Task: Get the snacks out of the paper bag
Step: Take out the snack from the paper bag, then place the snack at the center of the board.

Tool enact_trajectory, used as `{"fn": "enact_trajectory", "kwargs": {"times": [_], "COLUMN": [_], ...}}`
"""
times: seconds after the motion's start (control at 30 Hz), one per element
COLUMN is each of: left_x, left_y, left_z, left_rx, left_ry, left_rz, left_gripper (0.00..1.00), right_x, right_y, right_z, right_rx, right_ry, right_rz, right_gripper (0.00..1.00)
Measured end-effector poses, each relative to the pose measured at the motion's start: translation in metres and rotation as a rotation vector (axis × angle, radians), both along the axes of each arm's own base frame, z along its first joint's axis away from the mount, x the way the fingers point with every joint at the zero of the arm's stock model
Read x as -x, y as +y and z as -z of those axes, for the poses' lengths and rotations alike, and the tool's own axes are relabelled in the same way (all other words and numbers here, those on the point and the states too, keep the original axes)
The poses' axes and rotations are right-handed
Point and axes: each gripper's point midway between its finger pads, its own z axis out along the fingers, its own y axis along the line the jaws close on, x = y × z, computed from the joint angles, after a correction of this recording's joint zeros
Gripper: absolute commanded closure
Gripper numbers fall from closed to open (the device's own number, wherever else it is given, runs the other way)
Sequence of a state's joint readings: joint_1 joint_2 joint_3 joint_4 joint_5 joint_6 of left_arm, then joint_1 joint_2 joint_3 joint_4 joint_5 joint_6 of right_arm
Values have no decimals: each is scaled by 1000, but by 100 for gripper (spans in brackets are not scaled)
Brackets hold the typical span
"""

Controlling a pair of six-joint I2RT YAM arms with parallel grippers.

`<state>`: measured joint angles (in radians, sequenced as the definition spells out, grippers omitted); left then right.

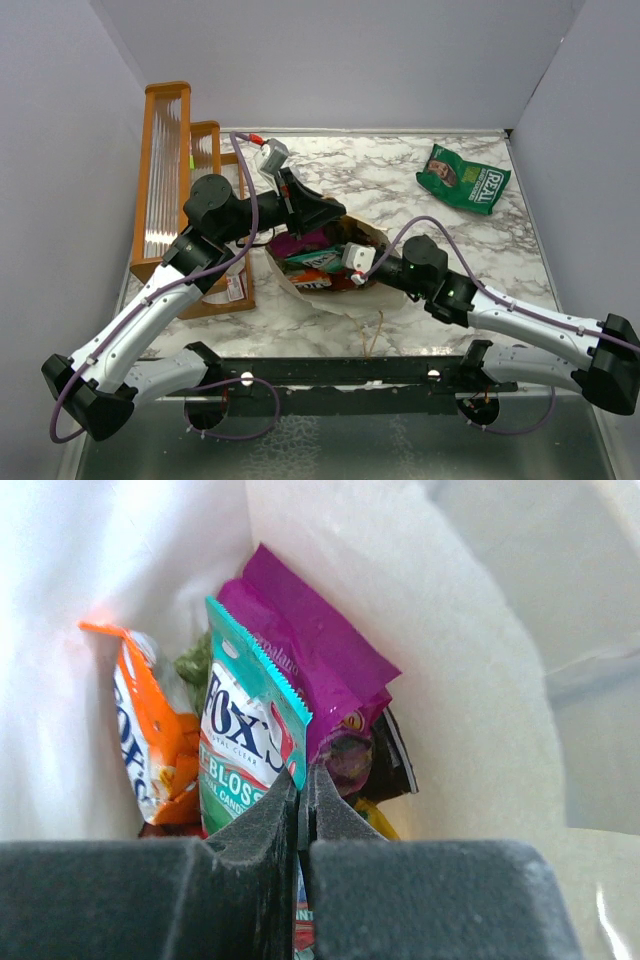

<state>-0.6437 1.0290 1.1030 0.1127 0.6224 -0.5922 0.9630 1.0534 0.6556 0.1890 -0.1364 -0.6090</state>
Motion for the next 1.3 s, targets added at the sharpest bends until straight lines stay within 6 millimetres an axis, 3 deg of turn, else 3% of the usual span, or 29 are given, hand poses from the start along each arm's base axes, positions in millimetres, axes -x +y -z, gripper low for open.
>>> {"fn": "enact_trajectory", "kwargs": {"times": [0.13, 0.37, 0.47, 0.67, 1.03, 1.17, 1.3], "left_x": [-6, -16, -21, -32, -48, -52, -53], "left_y": [1, 10, 15, 25, 41, 44, 45], "left_z": [4, 7, 8, 10, 24, 27, 29], "left_rx": [-10, -13, -16, -19, -44, -48, -47], "left_ry": [18, 36, 46, 52, 89, 103, 121], "left_rz": [-33, -129, -172, -265, -404, -431, -443], "left_gripper": [100, 100, 100, 100, 100, 100, 100], "right_x": [4, 12, 17, 38, 72, 59, 21], "right_y": [4, 0, -6, -26, -90, -125, -160], "right_z": [-23, -96, -128, -164, -228, -259, -275], "right_rx": [-74, -239, -293, -328, -413, -507, -546], "right_ry": [8, -43, -74, -134, -290, -310, -298], "right_rz": [-19, -35, -39, -79, -43, 134, 431], "right_gripper": [99, 99, 99, 99, 99, 99, 98]}}
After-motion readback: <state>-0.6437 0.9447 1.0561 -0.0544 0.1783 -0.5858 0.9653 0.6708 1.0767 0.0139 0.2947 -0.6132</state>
